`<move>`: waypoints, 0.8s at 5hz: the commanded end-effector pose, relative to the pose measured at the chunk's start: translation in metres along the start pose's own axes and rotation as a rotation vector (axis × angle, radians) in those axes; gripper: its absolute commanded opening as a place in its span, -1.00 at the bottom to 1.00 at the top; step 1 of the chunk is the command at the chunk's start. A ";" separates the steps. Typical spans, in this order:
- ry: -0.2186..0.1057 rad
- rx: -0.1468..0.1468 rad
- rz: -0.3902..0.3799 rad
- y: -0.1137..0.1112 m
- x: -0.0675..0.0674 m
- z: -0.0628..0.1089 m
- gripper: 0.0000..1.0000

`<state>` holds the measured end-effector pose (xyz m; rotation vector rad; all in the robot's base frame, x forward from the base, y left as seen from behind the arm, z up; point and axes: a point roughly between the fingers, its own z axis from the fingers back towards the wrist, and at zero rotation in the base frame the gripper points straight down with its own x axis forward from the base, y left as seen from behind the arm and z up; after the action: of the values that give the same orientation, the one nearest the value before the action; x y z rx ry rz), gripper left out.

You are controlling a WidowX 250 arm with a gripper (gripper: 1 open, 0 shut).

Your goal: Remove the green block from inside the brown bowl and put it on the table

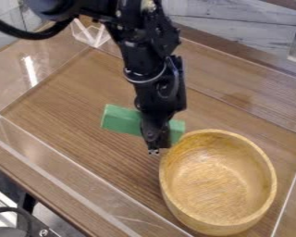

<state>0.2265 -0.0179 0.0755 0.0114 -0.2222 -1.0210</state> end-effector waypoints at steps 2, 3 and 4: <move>-0.039 0.039 0.014 0.005 0.002 0.009 -1.00; -0.046 0.039 0.019 0.005 0.002 0.009 -1.00; -0.053 0.039 0.023 0.005 0.002 0.009 -1.00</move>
<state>0.2249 -0.0181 0.0751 -0.0052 -0.2464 -1.0065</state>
